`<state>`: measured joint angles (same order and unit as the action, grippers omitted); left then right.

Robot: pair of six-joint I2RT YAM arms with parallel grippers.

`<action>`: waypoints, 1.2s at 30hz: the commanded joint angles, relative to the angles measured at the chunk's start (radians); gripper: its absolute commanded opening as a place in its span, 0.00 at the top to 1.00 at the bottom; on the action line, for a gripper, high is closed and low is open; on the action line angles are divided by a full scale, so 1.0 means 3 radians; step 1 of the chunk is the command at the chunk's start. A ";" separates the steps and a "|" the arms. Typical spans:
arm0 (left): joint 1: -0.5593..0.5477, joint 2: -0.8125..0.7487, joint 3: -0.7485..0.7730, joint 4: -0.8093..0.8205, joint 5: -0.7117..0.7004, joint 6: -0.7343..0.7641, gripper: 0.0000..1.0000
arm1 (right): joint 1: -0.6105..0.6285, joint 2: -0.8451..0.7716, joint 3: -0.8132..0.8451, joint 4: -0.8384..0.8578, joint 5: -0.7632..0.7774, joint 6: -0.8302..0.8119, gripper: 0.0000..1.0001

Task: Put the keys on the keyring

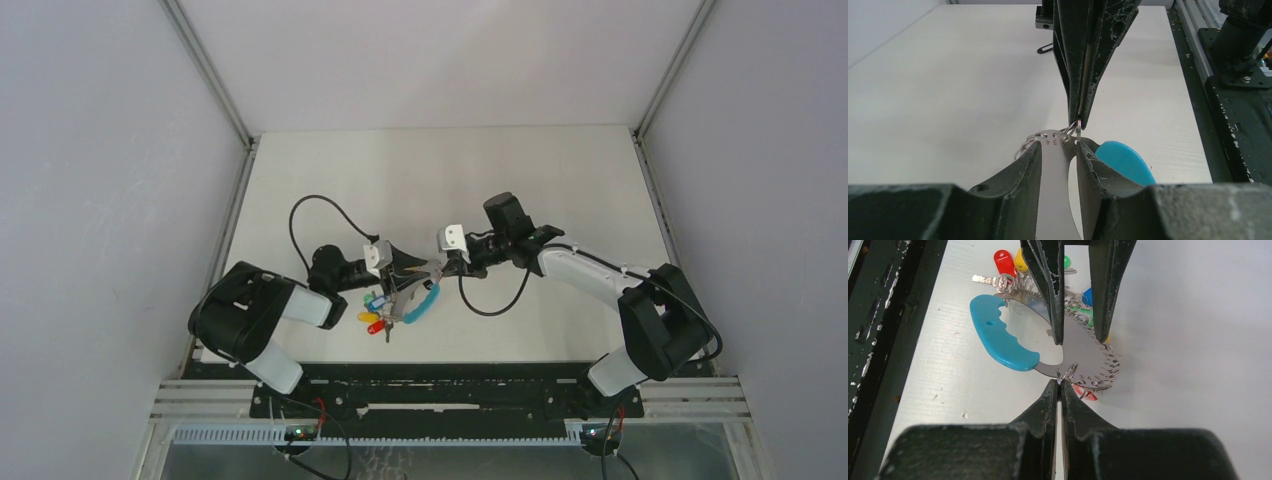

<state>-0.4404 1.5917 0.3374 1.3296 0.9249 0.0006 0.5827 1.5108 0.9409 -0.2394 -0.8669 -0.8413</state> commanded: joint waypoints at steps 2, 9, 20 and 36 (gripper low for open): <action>-0.0030 0.0052 0.0203 0.0170 0.0119 0.0119 0.65 | 0.0001 -0.0058 0.0116 -0.0035 -0.0122 -0.0156 1.00; -0.0101 0.0123 0.0274 0.0103 0.0097 0.0203 0.67 | 0.0022 -0.0022 0.0116 -0.0027 -0.0131 -0.0176 1.00; -0.0125 0.0108 0.0361 -0.0386 0.0085 0.0519 0.70 | 0.0043 -0.0015 0.0116 -0.0035 -0.0127 -0.0194 1.00; -0.0261 0.0059 0.0430 -0.0526 0.0084 0.0627 0.75 | 0.0053 -0.0010 0.0143 -0.0081 -0.0128 -0.0238 1.00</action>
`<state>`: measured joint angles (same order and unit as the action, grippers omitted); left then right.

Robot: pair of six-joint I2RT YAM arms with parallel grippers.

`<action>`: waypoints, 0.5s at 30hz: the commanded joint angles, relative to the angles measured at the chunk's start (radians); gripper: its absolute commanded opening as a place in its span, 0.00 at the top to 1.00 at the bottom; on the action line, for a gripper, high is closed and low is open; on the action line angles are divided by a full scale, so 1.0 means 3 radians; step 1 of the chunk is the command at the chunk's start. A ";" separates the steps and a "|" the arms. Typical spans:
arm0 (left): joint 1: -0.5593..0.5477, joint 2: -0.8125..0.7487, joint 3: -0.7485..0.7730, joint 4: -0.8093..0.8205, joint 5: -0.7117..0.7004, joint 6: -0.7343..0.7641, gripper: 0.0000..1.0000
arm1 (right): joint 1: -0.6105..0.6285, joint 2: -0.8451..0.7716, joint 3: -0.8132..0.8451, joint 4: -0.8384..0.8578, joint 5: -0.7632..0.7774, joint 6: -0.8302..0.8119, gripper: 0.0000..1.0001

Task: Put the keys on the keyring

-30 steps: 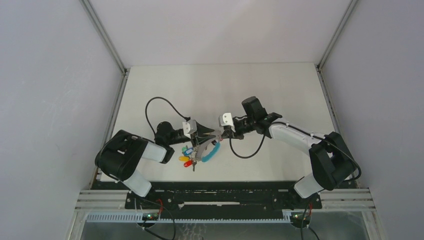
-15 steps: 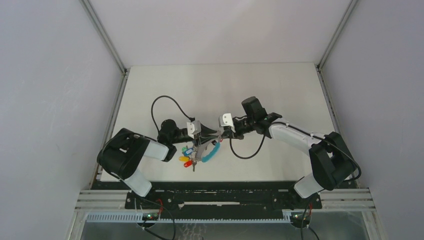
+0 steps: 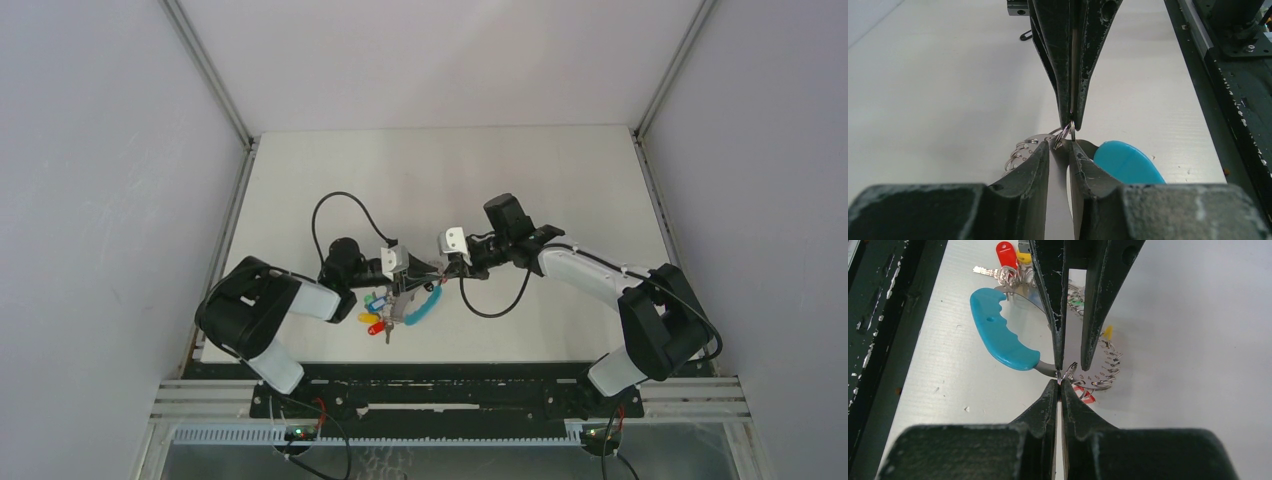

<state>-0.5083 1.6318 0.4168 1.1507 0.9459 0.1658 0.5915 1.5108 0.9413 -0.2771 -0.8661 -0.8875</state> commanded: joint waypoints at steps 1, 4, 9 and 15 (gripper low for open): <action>-0.0039 -0.0079 0.0170 0.0071 0.0014 0.0078 0.75 | 0.0025 -0.0001 0.0149 0.0032 -0.0132 -0.0091 1.00; -0.0042 -0.0093 0.0171 0.0071 0.0015 0.0077 0.77 | 0.0033 0.0006 0.0169 0.0004 -0.0132 -0.0109 1.00; -0.0040 -0.0099 0.0187 0.0073 0.0016 0.0083 0.79 | 0.0051 -0.0005 0.0171 -0.0024 -0.0111 -0.0141 1.00; -0.0045 -0.0093 0.0218 0.0071 0.0027 0.0084 0.85 | 0.0078 -0.0002 0.0207 -0.0107 -0.0063 -0.0195 1.00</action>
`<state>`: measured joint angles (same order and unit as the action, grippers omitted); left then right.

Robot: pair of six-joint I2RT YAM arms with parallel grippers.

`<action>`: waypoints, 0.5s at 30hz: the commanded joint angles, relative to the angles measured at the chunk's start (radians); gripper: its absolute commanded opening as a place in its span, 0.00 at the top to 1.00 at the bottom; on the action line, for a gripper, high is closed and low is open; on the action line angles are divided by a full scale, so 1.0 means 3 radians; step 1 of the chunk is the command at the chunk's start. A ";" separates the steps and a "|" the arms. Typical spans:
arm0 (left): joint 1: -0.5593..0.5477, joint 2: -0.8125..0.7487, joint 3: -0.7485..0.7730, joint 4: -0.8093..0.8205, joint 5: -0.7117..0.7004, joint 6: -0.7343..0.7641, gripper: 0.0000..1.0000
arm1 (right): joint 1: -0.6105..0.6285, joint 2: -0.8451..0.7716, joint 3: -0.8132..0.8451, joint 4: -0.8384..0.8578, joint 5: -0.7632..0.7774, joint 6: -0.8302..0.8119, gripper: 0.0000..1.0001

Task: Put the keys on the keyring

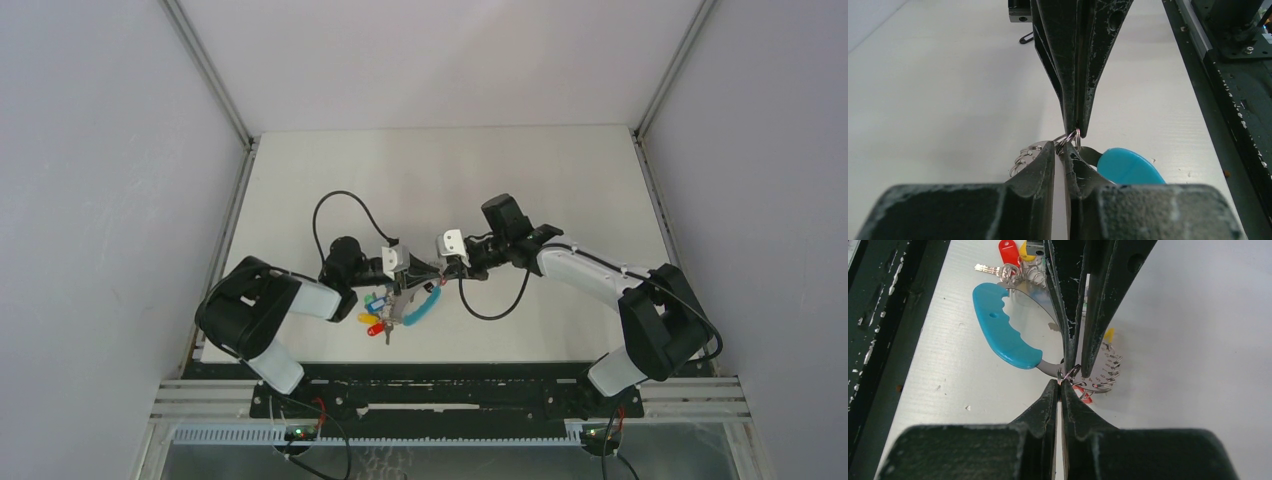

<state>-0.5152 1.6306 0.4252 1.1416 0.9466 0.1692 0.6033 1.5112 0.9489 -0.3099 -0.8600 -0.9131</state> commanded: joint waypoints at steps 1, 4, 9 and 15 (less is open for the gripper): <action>-0.0021 -0.0086 0.0193 0.0103 0.0031 0.0066 0.86 | 0.0048 -0.0002 0.0185 -0.0007 -0.0071 -0.0119 1.00; -0.0034 -0.0092 0.0195 0.0102 0.0062 0.0049 0.87 | 0.0055 -0.0005 0.0205 -0.0037 -0.0056 -0.0132 1.00; -0.0078 -0.0071 0.0174 0.0068 0.0067 0.0053 0.87 | 0.0055 -0.0021 0.0212 -0.0038 -0.0030 -0.0132 1.00; -0.0094 -0.0115 0.0158 0.0067 0.0047 0.0065 1.00 | 0.0057 -0.0072 0.0209 -0.0076 0.0094 -0.0086 1.00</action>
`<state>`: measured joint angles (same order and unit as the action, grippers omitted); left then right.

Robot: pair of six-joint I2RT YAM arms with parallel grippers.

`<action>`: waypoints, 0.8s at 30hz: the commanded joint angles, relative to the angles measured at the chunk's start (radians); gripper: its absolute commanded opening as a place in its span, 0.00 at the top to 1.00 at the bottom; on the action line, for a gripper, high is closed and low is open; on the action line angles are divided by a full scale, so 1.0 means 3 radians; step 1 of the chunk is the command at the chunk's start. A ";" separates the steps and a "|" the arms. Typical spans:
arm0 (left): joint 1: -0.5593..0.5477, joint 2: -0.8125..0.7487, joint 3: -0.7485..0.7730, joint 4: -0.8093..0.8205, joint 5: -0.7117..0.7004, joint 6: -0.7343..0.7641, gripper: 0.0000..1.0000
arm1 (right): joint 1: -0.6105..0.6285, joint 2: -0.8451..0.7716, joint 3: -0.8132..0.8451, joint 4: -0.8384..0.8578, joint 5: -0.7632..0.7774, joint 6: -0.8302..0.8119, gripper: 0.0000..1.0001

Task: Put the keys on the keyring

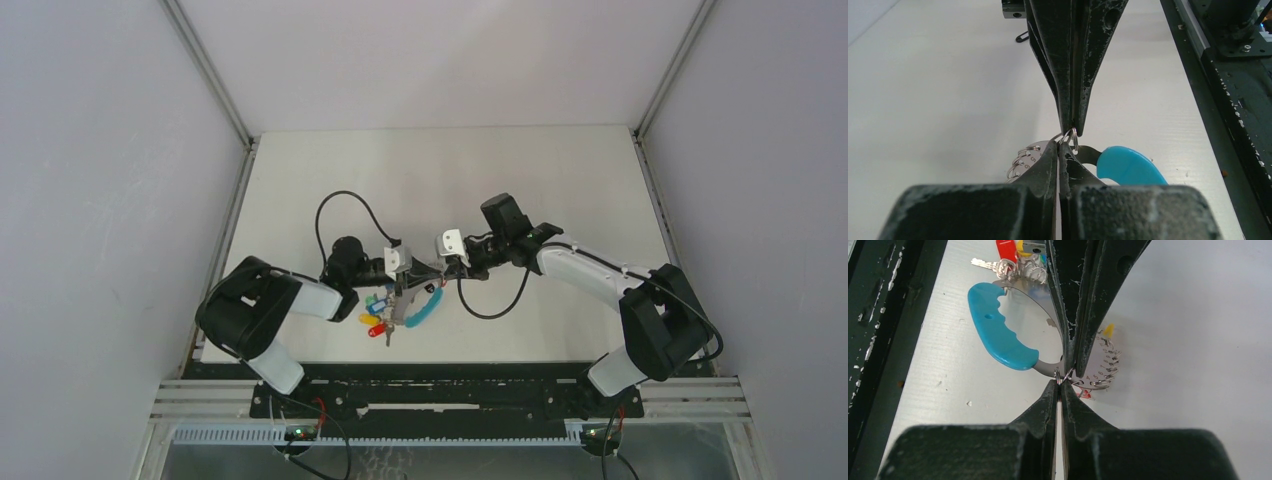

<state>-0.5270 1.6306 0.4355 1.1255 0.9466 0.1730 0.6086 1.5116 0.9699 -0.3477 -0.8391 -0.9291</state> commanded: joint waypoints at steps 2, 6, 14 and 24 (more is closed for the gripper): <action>-0.0054 -0.0158 0.0071 0.0247 -0.0051 -0.0014 1.00 | 0.0041 -0.0142 0.0104 0.0058 0.0107 0.0041 0.98; -0.0054 -0.0148 -0.0077 0.0883 -0.0360 -0.0382 1.00 | 0.0067 -0.0432 -0.0172 0.0337 0.0330 0.0257 0.89; -0.0135 -0.0294 -0.0216 0.0909 -0.0823 -0.0310 1.00 | 0.0104 -0.1206 -0.0848 0.0998 0.0471 0.0704 0.74; -0.0233 -0.0356 -0.0306 0.0977 -0.0953 -0.0310 1.00 | -0.0037 -0.1313 -0.1180 0.1987 0.0725 0.1202 0.74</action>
<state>-0.5758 1.5597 0.3702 1.3224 0.7002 0.0704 0.6231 1.1381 0.6312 0.0471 -0.6178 -0.6586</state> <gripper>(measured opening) 0.006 0.272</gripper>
